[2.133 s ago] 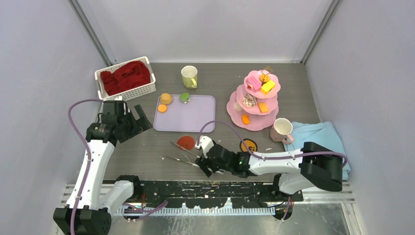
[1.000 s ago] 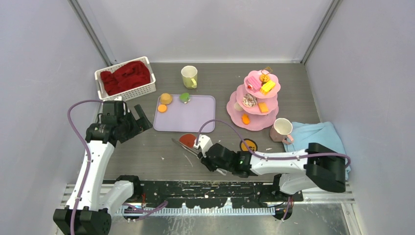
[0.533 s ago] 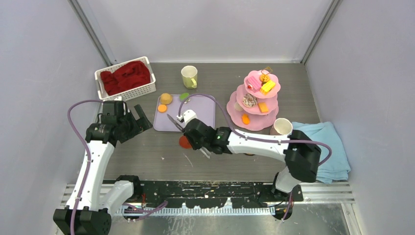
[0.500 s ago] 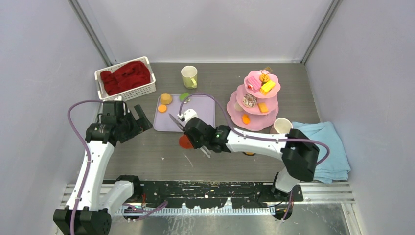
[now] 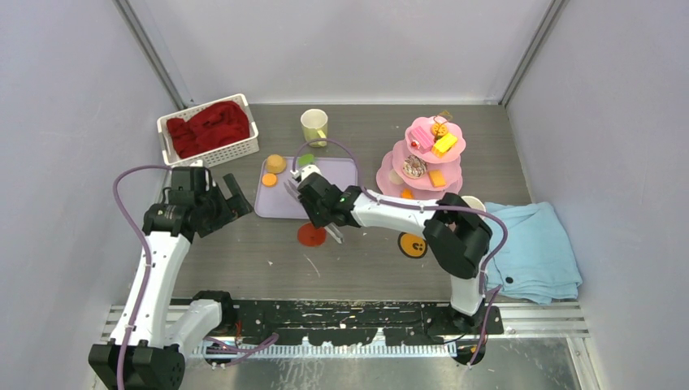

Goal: Serve the afternoon tea

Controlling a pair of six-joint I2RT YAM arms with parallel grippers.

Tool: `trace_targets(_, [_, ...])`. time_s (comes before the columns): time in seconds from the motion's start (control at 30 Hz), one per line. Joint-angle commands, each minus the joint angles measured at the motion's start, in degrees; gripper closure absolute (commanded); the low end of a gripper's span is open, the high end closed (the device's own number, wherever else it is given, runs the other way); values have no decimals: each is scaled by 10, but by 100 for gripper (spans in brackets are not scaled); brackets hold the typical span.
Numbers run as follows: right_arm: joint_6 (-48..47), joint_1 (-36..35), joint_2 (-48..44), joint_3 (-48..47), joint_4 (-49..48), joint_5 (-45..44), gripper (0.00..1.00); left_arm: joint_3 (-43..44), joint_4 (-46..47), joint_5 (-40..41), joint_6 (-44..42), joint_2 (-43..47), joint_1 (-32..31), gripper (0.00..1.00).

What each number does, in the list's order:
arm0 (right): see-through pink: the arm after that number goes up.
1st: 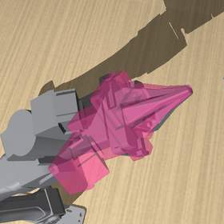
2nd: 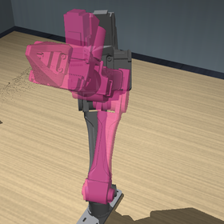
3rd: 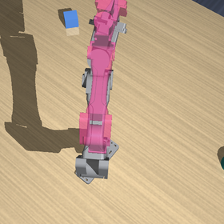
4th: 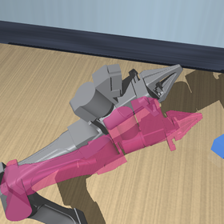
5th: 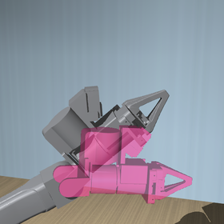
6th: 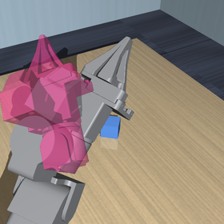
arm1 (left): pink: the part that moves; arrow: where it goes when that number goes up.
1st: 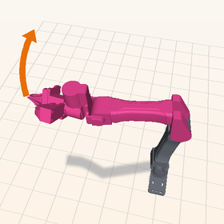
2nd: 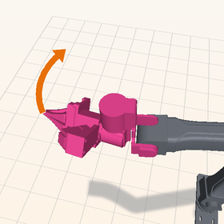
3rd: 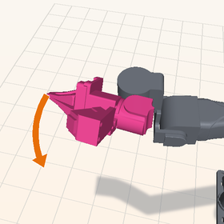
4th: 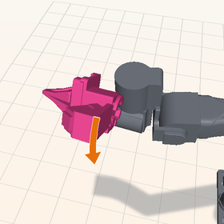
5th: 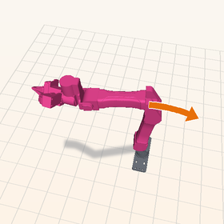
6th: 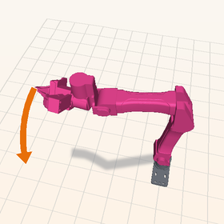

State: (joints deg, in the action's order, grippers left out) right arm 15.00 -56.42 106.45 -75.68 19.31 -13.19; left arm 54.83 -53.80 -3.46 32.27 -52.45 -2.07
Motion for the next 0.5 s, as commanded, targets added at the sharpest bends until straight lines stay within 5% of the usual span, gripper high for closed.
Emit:
trace_targets(0.0, [-4,16,20,-49,-24,30,63,5,21,4,-14,-10,4,1])
trace_targets(0.47, [8,37,74,-106,-35,33,54,7,32,6,-19,-33,4,1])
